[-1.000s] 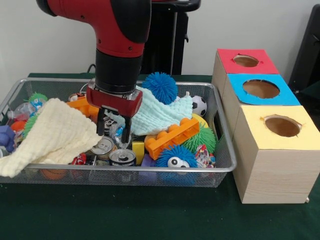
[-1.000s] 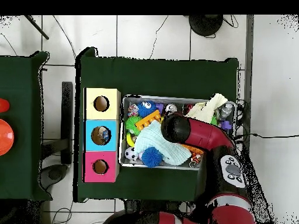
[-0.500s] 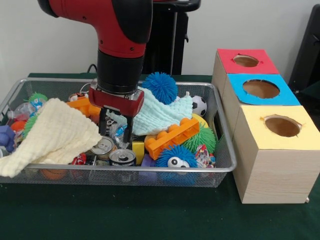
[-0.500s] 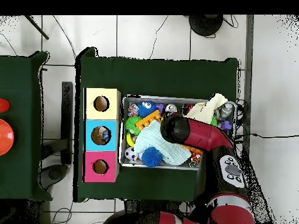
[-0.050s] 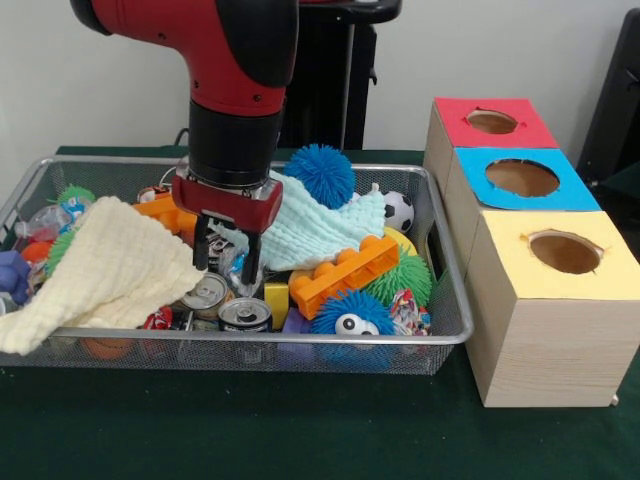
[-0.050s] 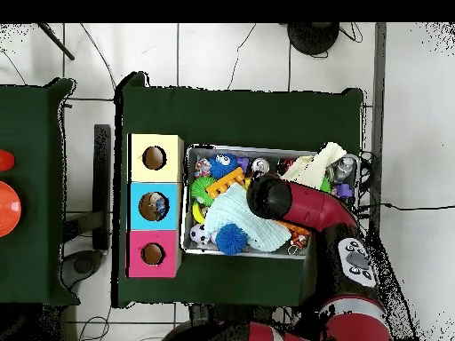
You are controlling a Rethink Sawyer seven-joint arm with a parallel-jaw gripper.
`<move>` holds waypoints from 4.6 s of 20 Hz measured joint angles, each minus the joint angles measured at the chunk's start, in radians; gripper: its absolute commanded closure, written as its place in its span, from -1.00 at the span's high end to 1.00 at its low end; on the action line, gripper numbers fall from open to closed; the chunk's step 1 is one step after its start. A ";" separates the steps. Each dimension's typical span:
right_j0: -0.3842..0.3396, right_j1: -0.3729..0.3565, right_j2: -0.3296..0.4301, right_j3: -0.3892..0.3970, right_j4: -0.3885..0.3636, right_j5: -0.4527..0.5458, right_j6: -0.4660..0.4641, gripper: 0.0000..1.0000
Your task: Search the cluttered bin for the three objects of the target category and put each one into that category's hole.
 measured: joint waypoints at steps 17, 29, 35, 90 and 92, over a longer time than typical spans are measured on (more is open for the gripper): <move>-0.024 0.000 0.004 0.013 0.000 -0.014 0.000 1.00; -0.054 0.000 0.039 0.086 0.001 -0.076 0.000 1.00; -0.066 0.000 0.059 0.137 -0.002 -0.107 0.000 1.00; 0.167 -0.393 -0.060 0.264 0.055 0.359 0.005 -1.00; 0.196 -0.400 -0.076 0.247 0.057 0.358 0.011 -1.00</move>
